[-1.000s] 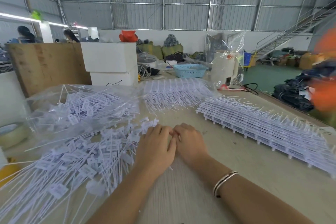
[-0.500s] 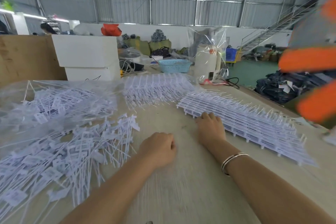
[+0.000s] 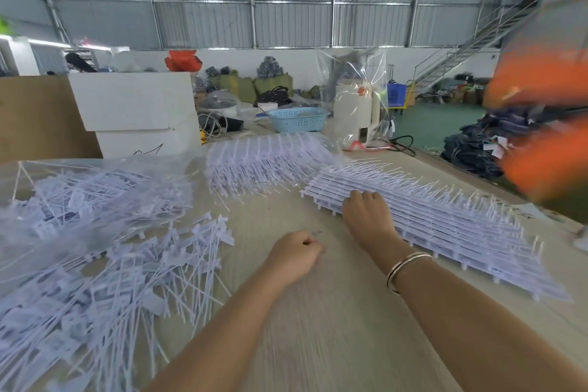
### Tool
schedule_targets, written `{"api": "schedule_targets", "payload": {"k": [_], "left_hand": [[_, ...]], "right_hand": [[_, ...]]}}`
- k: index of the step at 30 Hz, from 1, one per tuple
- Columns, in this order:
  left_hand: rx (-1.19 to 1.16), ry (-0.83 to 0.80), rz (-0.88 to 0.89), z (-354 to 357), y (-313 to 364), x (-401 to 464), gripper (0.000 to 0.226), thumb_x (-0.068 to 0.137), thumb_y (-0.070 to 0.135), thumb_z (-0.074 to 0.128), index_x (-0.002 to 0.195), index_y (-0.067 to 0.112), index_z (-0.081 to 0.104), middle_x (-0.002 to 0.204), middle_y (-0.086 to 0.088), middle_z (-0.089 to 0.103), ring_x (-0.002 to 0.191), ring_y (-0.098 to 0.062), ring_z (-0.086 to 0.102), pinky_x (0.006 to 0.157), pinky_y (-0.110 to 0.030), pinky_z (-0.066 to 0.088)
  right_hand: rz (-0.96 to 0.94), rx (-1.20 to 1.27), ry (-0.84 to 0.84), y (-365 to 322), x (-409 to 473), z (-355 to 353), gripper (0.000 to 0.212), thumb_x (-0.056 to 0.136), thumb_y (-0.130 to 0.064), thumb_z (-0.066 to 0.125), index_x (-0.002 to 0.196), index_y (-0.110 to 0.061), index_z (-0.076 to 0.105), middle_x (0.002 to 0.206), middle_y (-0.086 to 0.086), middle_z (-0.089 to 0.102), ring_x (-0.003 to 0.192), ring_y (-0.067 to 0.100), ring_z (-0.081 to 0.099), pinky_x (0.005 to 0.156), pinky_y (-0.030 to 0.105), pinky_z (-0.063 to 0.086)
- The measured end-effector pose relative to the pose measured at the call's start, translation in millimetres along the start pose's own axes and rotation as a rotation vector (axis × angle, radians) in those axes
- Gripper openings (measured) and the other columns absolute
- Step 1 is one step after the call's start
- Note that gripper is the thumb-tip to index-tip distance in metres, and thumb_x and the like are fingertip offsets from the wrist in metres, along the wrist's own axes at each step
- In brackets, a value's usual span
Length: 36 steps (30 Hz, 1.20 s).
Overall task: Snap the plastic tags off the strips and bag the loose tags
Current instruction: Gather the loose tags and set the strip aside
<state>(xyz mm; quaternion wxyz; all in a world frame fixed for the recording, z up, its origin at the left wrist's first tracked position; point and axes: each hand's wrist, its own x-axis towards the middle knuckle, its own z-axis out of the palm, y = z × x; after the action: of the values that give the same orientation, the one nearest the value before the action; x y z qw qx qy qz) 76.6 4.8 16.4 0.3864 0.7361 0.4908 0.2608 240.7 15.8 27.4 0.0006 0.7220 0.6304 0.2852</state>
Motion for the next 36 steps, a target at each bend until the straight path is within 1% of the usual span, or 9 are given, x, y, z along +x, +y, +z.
{"api": "schedule_targets", "payload": {"k": [3,6,11,16,20,24,29,33,36], "left_hand": [[-0.249,0.023,-0.058,3.9,7.2,3.5,0.016,0.091,0.016,0.052,0.083,0.014,0.066,0.079,0.000,0.067,0.068,-0.011,0.058,0.055,-0.015,0.043],[-0.506,0.032,-0.119,7.5,19.5,6.5,0.019,0.095,0.014,0.047,0.092,0.007,0.064,0.091,-0.012,0.067,0.075,-0.018,0.061,0.070,-0.023,0.048],[-0.876,0.063,-0.307,8.9,26.4,8.4,0.025,0.094,0.023,0.051,0.080,0.012,0.067,0.071,-0.005,0.069,0.070,-0.019,0.063,0.064,-0.028,0.051],[-0.700,0.168,-0.275,-15.1,19.2,7.8,0.025,0.094,0.006,0.047,0.074,0.001,0.062,0.064,-0.011,0.063,0.050,-0.017,0.057,0.051,-0.022,0.046],[-0.519,0.263,-0.234,-53.1,27.9,10.3,0.018,0.094,0.001,0.045,0.099,-0.009,0.059,0.090,-0.024,0.067,0.077,-0.030,0.065,0.075,-0.040,0.051],[-0.366,0.251,-0.258,-95.2,41.8,3.8,0.015,0.101,0.007,0.036,0.099,0.000,0.049,0.063,-0.017,0.055,0.030,-0.012,0.049,0.033,-0.014,0.036],[-0.067,0.192,-0.267,-134.0,48.0,-11.2,0.026,0.100,0.011,0.034,0.105,0.002,0.058,0.055,-0.003,0.047,0.036,-0.013,0.039,0.031,-0.016,0.024],[-0.227,0.141,-0.158,-145.6,50.5,-22.1,0.029,0.097,0.011,0.036,0.103,0.005,0.064,0.053,0.002,0.039,0.039,-0.008,0.023,0.035,-0.018,0.018],[-0.381,0.051,-0.119,-147.1,58.2,-28.4,0.027,0.099,0.011,0.036,0.105,0.002,0.061,0.050,0.003,0.039,0.033,-0.005,0.024,0.032,-0.017,0.020]], "right_hand": [[-0.037,-0.034,0.048,-9.1,-12.4,-11.3,0.010,0.082,-0.019,0.058,0.091,-0.019,0.064,0.080,-0.001,0.069,0.077,0.019,0.067,0.077,0.029,0.046],[-0.080,-0.014,0.124,-21.4,-24.0,-25.7,0.013,0.065,-0.028,0.072,0.075,-0.025,0.064,0.058,-0.005,0.065,0.056,0.013,0.064,0.066,0.023,0.044],[-0.038,0.406,-0.127,-48.5,-30.8,-51.5,0.033,0.090,-0.024,0.052,0.121,-0.011,0.048,0.116,0.008,0.061,0.106,0.029,0.061,0.085,0.037,0.039],[-0.151,0.722,-0.296,-42.4,-28.7,-72.2,0.030,0.096,-0.020,0.040,0.104,-0.001,0.061,0.108,0.016,0.063,0.102,0.031,0.059,0.081,0.033,0.044],[0.087,1.039,-0.086,-15.1,-23.9,-78.3,0.030,0.096,-0.027,0.044,0.094,-0.009,0.068,0.087,0.010,0.067,0.077,0.025,0.058,0.066,0.032,0.043],[0.217,1.069,0.002,-7.4,-26.9,-66.8,0.028,0.096,-0.026,0.045,0.096,-0.011,0.069,0.089,0.010,0.068,0.084,0.028,0.060,0.074,0.036,0.047],[0.395,1.207,0.112,-6.8,-24.4,-62.1,0.026,0.093,-0.021,0.043,0.091,-0.007,0.065,0.081,0.010,0.064,0.077,0.031,0.058,0.065,0.035,0.045],[0.473,1.540,0.028,-13.6,-22.0,-61.4,0.023,0.094,-0.033,0.050,0.100,-0.014,0.062,0.096,0.004,0.062,0.090,0.023,0.058,0.078,0.036,0.044],[0.546,2.096,-0.073,-15.0,-21.9,-65.6,0.040,0.096,-0.049,0.041,0.111,-0.018,0.061,0.109,0.003,0.065,0.095,0.020,0.063,0.077,0.032,0.047]]}}
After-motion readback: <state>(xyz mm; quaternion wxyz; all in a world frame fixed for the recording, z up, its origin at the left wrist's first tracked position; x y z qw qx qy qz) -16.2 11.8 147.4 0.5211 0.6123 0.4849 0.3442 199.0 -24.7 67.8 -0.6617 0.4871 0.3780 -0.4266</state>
